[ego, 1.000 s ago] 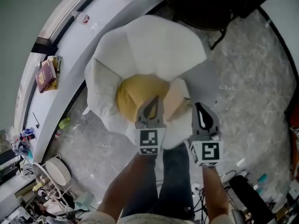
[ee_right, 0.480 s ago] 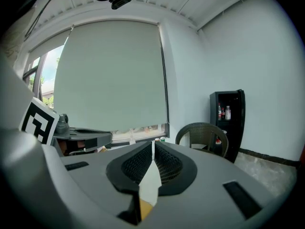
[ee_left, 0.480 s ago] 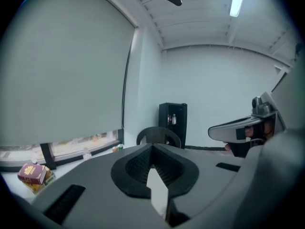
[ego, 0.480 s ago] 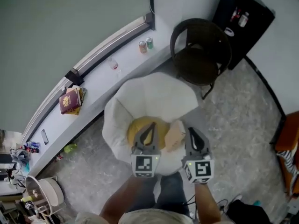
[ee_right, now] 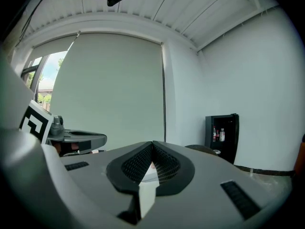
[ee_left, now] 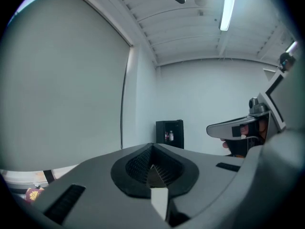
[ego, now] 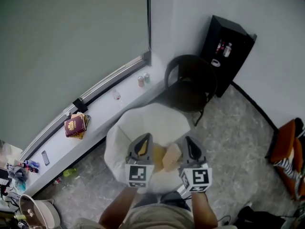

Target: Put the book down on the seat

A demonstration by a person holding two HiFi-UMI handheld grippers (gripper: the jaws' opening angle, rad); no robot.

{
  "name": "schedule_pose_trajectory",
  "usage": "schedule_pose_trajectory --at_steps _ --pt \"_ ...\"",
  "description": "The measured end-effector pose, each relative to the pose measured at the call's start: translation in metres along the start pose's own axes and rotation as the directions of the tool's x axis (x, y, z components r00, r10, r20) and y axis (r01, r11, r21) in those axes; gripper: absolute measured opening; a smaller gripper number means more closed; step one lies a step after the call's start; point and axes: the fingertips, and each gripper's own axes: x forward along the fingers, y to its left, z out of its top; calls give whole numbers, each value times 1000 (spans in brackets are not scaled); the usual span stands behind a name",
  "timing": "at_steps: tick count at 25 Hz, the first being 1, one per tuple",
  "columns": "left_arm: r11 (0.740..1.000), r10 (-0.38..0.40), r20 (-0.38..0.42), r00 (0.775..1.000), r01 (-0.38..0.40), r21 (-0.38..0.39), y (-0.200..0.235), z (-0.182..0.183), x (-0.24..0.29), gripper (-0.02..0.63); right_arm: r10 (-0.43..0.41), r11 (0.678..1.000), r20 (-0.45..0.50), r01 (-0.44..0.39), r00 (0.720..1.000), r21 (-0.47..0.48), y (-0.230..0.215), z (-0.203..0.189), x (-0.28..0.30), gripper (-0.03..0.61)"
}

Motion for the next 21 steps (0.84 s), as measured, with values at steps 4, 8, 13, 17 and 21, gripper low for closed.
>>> schedule_pose_trajectory --at_steps 4,8,13,17,21 --pt "1000 21 25 999 -20 -12 11 21 -8 6 -13 1000 51 14 999 -21 -2 34 -9 3" --pt "999 33 64 997 -33 5 15 38 -13 6 -21 999 77 24 997 -37 -6 45 -14 3" --pt "999 33 84 996 -35 30 20 44 -10 6 -17 999 82 20 996 -40 -5 45 -6 3" --pt "998 41 99 994 -46 44 26 52 -8 8 -15 999 97 20 995 -48 -4 53 0 3" --pt "997 46 114 992 -52 55 25 59 0 6 -16 998 114 22 993 -56 -10 61 3 3"
